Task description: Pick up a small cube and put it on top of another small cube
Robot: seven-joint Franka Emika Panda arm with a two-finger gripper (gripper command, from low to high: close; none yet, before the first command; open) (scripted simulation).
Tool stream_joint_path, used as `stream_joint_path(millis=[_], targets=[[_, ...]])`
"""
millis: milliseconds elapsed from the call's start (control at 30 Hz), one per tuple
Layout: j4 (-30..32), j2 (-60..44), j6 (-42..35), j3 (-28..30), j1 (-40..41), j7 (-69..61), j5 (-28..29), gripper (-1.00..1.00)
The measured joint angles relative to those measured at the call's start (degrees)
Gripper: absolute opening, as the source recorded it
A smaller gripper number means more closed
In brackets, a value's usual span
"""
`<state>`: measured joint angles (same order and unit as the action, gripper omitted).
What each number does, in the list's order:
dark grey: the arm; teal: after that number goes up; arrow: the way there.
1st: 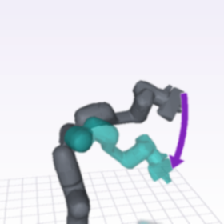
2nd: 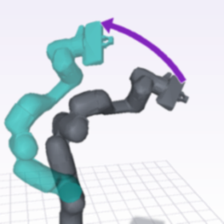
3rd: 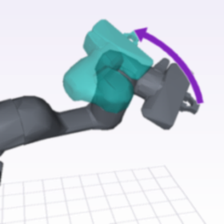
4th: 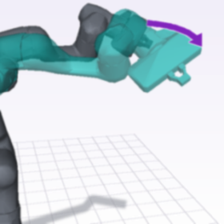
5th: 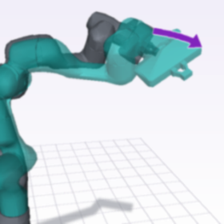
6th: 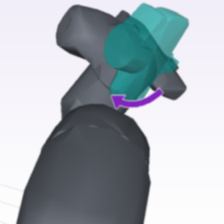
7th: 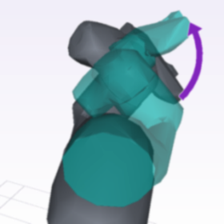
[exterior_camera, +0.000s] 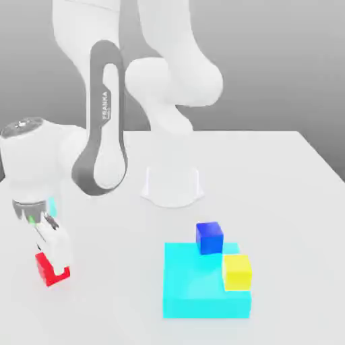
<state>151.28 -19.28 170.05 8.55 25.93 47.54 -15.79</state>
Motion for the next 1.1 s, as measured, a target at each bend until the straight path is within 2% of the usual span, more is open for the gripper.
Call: stream_joint_path(millis=[200, 400, 567, 667, 1000, 1100], targets=[[0.02, 0.04, -0.01, -0.08, 0.12, 0.21, 0.26, -1.0], [2.48, 11.26, -8.58, 5.45, -3.88, 7.03, 9.23, -1.0], [6.57, 21.53, -14.72, 0.66, -14.18, 8.41, 8.45, -1.0], [9.23, 27.77, -18.18, -2.34, -17.6, 9.51, 8.16, -1.0], [18.11, 48.06, -29.3, -16.58, -31.43, 13.86, 8.1, -1.0], [19.45, 45.25, -25.18, -18.27, -32.23, 14.33, 8.15, -1.0]])
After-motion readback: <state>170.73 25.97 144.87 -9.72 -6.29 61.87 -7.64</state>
